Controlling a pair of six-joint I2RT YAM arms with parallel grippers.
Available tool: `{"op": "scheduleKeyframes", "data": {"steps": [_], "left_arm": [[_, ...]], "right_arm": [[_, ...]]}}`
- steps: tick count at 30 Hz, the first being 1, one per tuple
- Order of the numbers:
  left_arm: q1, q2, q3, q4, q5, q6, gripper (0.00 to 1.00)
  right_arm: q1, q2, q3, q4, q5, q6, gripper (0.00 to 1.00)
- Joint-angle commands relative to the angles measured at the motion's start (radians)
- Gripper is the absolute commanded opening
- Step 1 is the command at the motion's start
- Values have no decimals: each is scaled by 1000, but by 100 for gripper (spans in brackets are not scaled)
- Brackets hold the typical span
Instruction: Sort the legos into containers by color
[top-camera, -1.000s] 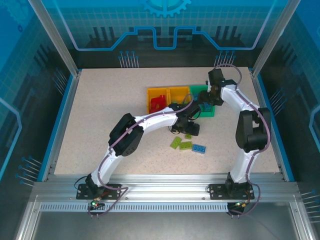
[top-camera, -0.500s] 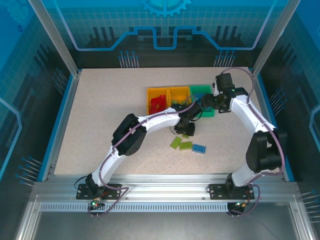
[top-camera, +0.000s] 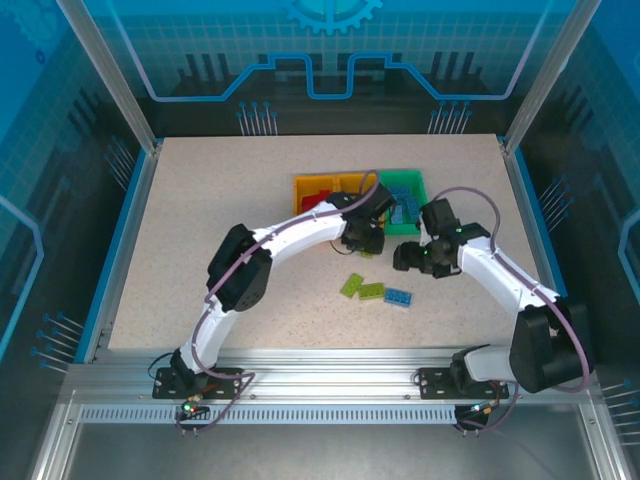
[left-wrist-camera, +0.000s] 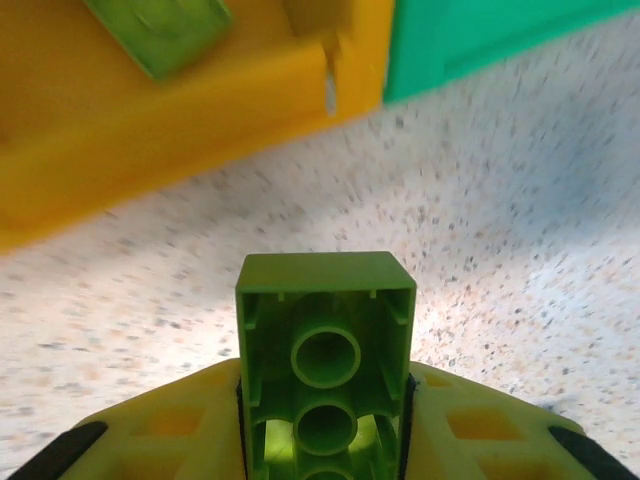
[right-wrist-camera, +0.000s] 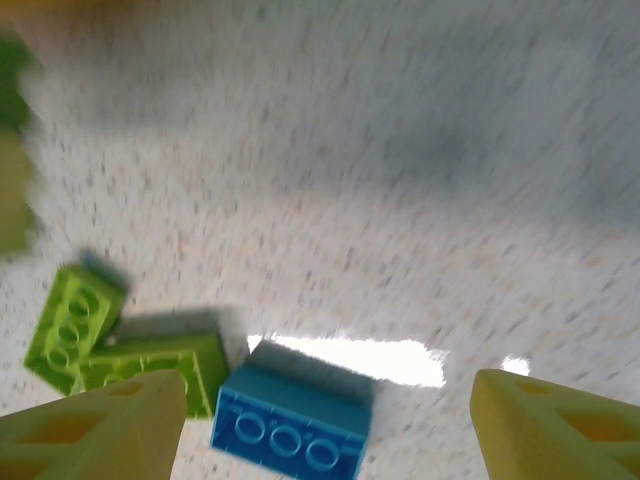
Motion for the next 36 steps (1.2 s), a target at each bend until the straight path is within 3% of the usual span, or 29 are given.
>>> {"op": "scheduleKeyframes", "data": {"steps": [1,6,11,18,23,25,29,36], "left_arm": [[45,-45,73,-33,-25,59,36],[103,8,168,-48,-26,94,36],[158,92,278,-48,-20,121,37],[193,192,396,-28,-15,153,46],[197,195,394,-7,-17,141,65],[195,182,392,-8,-9,131,95],[175,105,317,12,-22,129,99],[142,-148,-40,178,-50,116,99]], "right_arm": [[16,-54,-77,-39,-32,146,79],[16,-142,-117,-89,-28,352,84],[21,-213,-163,-99,-114,569,86],[49,-358,-278,-74,-157,977,87],[57,-370,-289,-43,-155,1130,85],[72,-339,-290,-18,-174,1175,85],[115,-280,-274,13,-162,1236,85],[125,-199,-253,26,-141,1310,84]]}}
